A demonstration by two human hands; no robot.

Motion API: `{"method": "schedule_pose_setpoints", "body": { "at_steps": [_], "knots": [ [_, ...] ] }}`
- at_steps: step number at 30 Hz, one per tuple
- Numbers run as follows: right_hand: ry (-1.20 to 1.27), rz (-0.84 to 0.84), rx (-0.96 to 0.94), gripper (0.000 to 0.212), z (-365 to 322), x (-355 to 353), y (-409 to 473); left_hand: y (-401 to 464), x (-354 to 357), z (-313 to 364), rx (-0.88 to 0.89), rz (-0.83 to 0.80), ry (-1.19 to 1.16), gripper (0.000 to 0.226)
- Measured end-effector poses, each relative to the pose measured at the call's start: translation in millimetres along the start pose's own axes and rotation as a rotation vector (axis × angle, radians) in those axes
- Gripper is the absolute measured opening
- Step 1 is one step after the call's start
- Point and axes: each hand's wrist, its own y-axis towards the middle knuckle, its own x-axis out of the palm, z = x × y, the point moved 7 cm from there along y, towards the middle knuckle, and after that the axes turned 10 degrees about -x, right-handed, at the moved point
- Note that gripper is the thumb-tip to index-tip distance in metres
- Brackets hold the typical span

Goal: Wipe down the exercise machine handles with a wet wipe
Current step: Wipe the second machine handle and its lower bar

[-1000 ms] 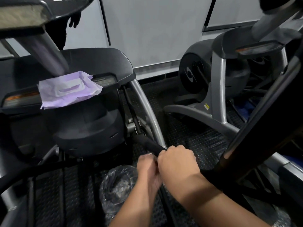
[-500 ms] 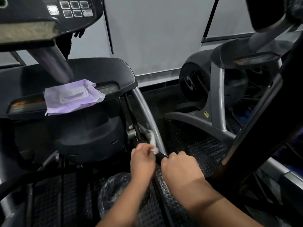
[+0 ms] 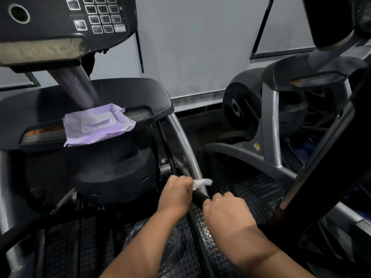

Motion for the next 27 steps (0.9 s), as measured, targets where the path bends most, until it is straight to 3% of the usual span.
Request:
{"method": "schedule_pose_setpoints", "body": {
  "at_steps": [7, 11, 16, 18, 22, 24, 27],
  "knots": [
    [0.060, 0.024, 0.034, 0.035, 7.1, -1.3, -3.0, 8.0, -17.0, -24.3, -0.199, 0.036, -0.205, 0.017],
    [0.176, 0.215, -0.008, 0.035, -0.4, -17.2, 6.7, -1.1, -41.1, -28.5, -0.275, 0.060, -0.421, 0.019],
    [0.505, 0.414, -0.047, 0.065, -27.2, -23.9, 34.0, -18.5, -69.7, -28.8, -0.277, 0.000, -0.726, 0.014],
    [0.632, 0.482, -0.022, 0.059, -32.8, -22.4, 43.2, -27.1, -76.1, -32.8, -0.277, -0.065, -0.825, 0.015],
    [0.952, 0.603, 0.025, 0.014, -37.4, -6.8, 61.0, -39.5, -74.1, -57.1, -0.257, -0.189, -0.942, 0.028],
    [1.067, 0.593, 0.060, 0.005, -41.7, 8.2, 72.1, -41.1, -66.6, -82.2, -0.300, -0.159, -0.917, 0.030],
    [1.216, 0.474, 0.138, 0.008, -57.9, 39.7, 90.0, -41.0, -51.8, -130.0, -0.398, -0.047, -0.811, 0.026]
  ]
}}
